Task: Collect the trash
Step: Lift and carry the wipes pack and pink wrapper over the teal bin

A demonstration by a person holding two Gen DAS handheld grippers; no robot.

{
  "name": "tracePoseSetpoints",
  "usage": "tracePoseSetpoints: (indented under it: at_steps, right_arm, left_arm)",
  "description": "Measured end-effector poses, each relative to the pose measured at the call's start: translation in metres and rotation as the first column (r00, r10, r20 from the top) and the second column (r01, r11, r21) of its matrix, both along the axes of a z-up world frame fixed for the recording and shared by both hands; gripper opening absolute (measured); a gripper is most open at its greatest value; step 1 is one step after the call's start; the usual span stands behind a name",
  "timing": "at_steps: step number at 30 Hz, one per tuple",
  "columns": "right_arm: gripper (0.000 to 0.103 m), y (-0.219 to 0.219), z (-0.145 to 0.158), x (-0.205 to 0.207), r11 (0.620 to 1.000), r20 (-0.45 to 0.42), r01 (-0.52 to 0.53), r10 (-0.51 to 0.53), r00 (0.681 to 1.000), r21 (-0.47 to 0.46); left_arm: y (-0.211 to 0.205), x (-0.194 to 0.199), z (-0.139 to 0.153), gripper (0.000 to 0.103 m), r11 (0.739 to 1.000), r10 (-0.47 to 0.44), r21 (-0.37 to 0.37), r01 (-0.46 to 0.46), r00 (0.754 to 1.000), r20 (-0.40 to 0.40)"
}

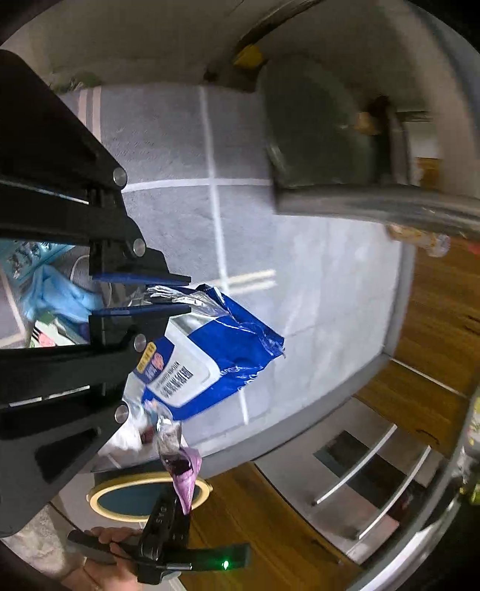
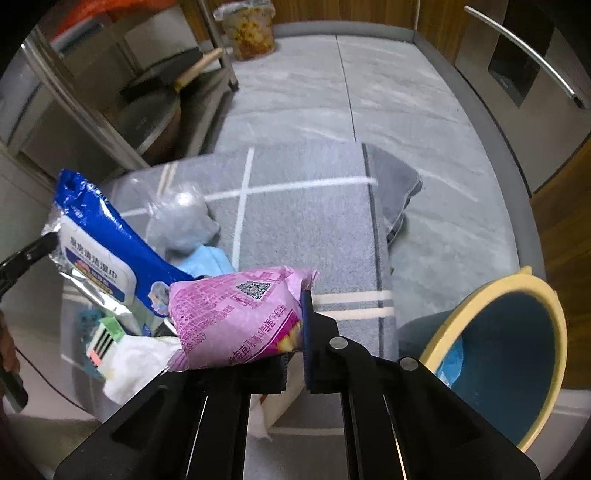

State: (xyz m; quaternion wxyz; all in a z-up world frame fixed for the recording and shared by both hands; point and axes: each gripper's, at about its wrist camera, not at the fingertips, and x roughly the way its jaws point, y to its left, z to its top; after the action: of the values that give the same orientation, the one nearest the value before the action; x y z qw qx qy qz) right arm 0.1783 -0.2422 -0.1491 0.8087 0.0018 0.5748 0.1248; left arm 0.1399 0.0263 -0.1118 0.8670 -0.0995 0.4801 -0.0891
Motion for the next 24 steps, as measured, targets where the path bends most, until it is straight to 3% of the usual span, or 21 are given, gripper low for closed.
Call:
tracePoseSetpoints:
  at_steps: [9,15,24]
  right_arm:
    - [0.006,-0.018,0.030,-0.012,0.998,0.085,0.042,-0.045,0.995,0.035]
    - [0.006,-0.018,0.048,-0.021,0.998,0.141,0.041,-0.047,0.989,0.044]
    - [0.006,-0.019,0.090,-0.038,0.997,0.271,0.008,-0.030,0.962,0.082]
  left_arm:
    - [-0.021,-0.042,0.051,0.008,0.990,-0.040,0.137,0.020,0.988,0.147]
    - [-0.035,-0.058,0.085,0.003,0.961,-0.088,0.275,0.016,0.963,0.254]
    - [-0.038,-0.074,0.113,0.001,0.955,-0.098,0.297,0.005,0.948,0.302]
